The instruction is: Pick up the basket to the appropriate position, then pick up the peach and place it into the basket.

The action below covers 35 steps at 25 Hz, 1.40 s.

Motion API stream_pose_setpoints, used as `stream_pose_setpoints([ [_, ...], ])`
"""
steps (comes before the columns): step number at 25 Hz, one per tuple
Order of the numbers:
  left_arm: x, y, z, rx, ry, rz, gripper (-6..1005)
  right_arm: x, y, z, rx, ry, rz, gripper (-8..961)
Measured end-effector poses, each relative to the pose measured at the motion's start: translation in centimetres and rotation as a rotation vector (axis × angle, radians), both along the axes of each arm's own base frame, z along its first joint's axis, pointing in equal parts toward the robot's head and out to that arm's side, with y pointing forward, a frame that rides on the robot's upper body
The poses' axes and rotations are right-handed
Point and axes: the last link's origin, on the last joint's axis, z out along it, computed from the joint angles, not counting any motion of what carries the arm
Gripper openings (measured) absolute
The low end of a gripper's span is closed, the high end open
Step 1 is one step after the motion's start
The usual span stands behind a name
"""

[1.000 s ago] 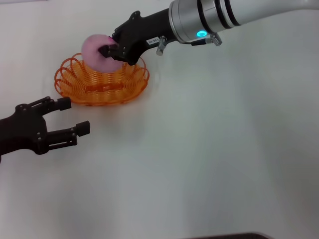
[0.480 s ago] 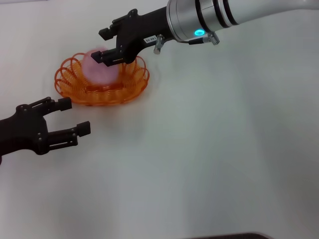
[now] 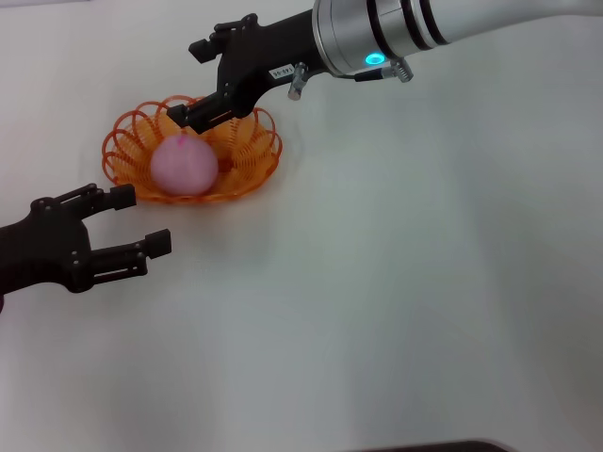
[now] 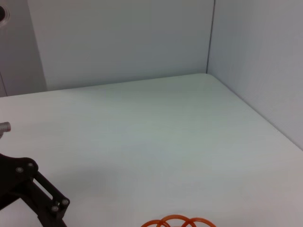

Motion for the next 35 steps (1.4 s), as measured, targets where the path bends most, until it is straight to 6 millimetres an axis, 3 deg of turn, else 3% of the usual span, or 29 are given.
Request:
stream_pose_setpoints([
  [7,0.0,0.0,0.0,0.0,0.0,-0.002,888,-0.1,0.0,0.1,-0.002,0.003,0.002,951],
  [14,-0.1,0.1,0.1,0.003,0.005,0.0,888,0.6,-0.7,1.2,-0.054,0.009,-0.008,952],
  [26,-0.2,0.1,0.1,0.001,0.019,0.005,887,6.3,-3.7,7.9,-0.046,-0.03,-0.103,952],
  [31,-0.2,0.2,0.1,0.002,0.021,0.004,887,8.0,-4.1,9.2,-0.039,-0.031,-0.152,949],
  [35,-0.2,0.2,0.1,0.003,0.023,0.003,887,8.3,-4.3,9.1,-0.043,-0.031,-0.156,947],
])
